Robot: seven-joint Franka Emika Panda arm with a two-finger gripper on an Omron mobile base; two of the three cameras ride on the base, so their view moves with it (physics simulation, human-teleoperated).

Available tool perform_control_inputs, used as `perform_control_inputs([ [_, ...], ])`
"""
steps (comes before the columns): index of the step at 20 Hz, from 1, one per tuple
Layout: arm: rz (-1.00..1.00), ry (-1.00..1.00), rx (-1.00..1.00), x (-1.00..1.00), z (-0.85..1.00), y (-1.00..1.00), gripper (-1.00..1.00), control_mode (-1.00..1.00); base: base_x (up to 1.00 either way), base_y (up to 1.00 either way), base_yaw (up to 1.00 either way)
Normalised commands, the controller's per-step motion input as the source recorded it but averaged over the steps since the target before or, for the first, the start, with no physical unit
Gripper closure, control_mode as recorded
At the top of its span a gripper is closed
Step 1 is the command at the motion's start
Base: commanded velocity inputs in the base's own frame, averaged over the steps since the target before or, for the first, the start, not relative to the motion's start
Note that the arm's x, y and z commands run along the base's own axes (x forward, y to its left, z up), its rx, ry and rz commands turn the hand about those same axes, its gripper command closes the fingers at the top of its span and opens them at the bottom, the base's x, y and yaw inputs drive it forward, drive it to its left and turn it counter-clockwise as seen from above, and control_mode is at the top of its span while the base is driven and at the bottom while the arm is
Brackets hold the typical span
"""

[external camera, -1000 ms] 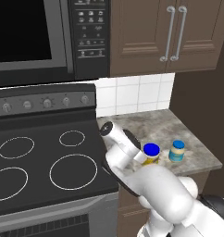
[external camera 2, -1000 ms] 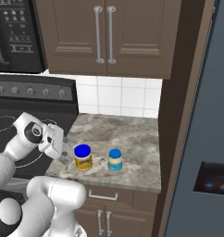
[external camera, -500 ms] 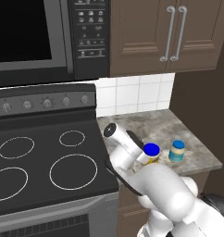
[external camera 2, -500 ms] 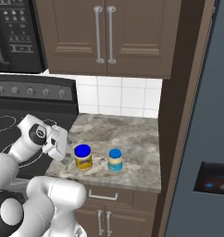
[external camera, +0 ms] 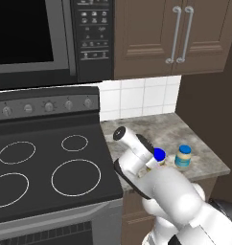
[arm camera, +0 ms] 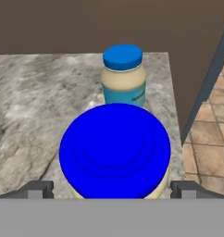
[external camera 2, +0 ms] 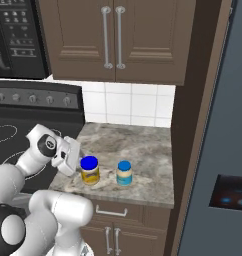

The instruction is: Place the mayonnaise and mayonnaise from the counter to the top shelf of the fridge. If the existing items in the fridge are on the top shelf, move them to other shelves.

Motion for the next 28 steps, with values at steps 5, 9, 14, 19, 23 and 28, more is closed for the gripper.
perform_control_inputs([
  [5,-0.09,0.00,0.00,0.00,0.00,-0.21,-1.00,-1.00,0.00,0.00,0.00],
  [9,-0.07,0.00,0.00,0.00,-0.10,-0.02,-1.00,-1.00,0.00,0.00,0.00],
  [14,-0.05,0.00,0.00,0.00,-0.08,0.00,-1.00,-1.00,0.00,0.00,0.00],
  [19,-0.04,0.00,0.00,0.00,-0.08,-0.19,-1.00,-1.00,0.00,0.00,0.00],
  [23,-0.02,0.00,0.00,0.00,-0.03,-0.41,1.00,-1.00,0.00,0.00,0.00],
  [28,0.00,0.00,0.00,0.00,0.00,-0.14,1.00,-1.00,0.00,0.00,0.00],
])
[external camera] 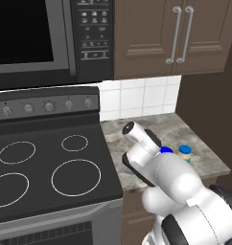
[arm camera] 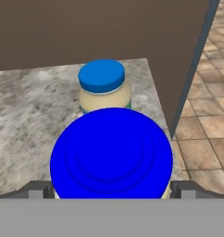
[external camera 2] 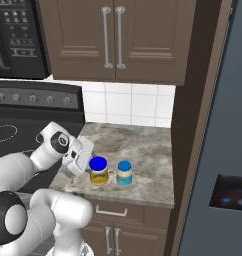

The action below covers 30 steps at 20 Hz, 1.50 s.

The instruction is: Place the mayonnaise and mayonnaise from the counter to the top shelf of the fridge. If the existing items in the fridge are on the top shelf, move them to other shelves.

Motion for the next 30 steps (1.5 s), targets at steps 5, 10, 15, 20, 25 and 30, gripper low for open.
perform_control_inputs([
  [5,0.00,-0.02,0.00,-0.06,0.03,0.00,1.00,-1.00,0.00,0.00,0.00],
  [10,0.00,-0.17,0.00,-0.24,0.62,0.00,1.00,-1.00,0.00,0.00,0.00],
  [15,0.00,-0.21,0.00,-0.58,1.00,0.00,1.00,-1.00,0.00,0.00,0.00],
  [20,0.00,-0.05,0.00,-0.93,1.00,0.00,1.00,-1.00,0.00,0.00,0.00],
  [25,0.08,0.05,0.00,-0.85,0.97,0.00,1.00,-1.00,0.00,0.00,0.00],
  [30,0.14,0.23,0.00,-0.34,0.64,0.00,1.00,-1.00,0.00,0.00,0.00],
])
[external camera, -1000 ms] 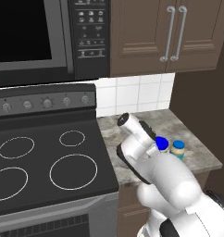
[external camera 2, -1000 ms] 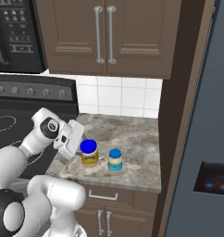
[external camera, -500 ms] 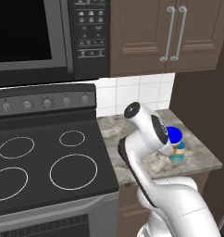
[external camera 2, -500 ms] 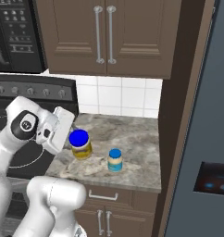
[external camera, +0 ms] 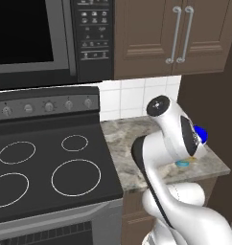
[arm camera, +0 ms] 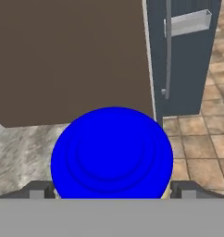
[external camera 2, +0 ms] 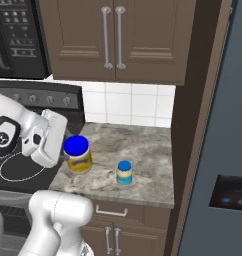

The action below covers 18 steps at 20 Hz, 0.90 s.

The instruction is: Place the mayonnaise and mayonnaise from the counter to the top shelf of the fridge. If the existing items in the fridge are on the top shelf, move them to other shelves.

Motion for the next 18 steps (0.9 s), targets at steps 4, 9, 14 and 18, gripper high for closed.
perform_control_inputs([
  [4,0.13,0.19,0.00,-0.20,0.32,0.00,1.00,-1.00,0.00,0.00,0.00],
  [9,0.08,0.04,0.00,-0.15,0.00,0.00,1.00,-1.00,0.00,0.00,0.00],
  [14,0.00,0.00,0.00,-0.07,0.00,0.00,1.00,1.00,-0.37,0.00,0.02],
  [18,0.00,0.00,0.00,0.00,0.00,0.00,1.00,1.00,-1.00,-0.19,0.01],
])
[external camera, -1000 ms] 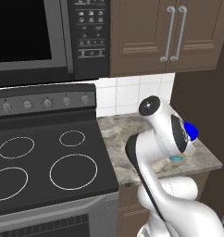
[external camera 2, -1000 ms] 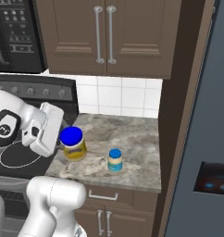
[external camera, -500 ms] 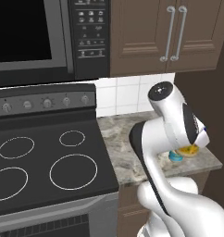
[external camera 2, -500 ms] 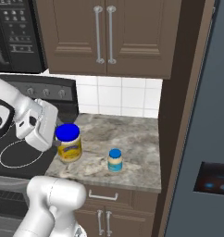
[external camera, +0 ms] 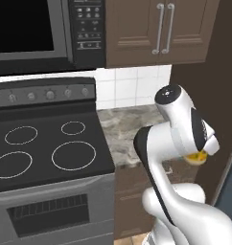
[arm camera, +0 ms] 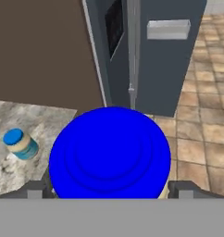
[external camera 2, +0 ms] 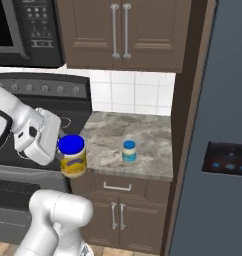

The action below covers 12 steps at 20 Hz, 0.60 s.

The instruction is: Place the mayonnaise and mayonnaise from the counter to the top shelf of the fridge. If the existing items in the fridge are on the top shelf, move them to other shelves.

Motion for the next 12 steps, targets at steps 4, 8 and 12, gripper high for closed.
perform_control_inputs([
  [4,0.00,0.00,0.00,0.00,0.00,0.00,1.00,1.00,-0.99,-0.68,0.00],
  [8,0.00,0.00,0.00,0.00,0.00,0.00,1.00,1.00,-0.38,-1.00,-0.06],
  [12,0.00,0.00,0.00,0.00,0.00,0.00,1.00,1.00,0.00,-1.00,0.00],
])
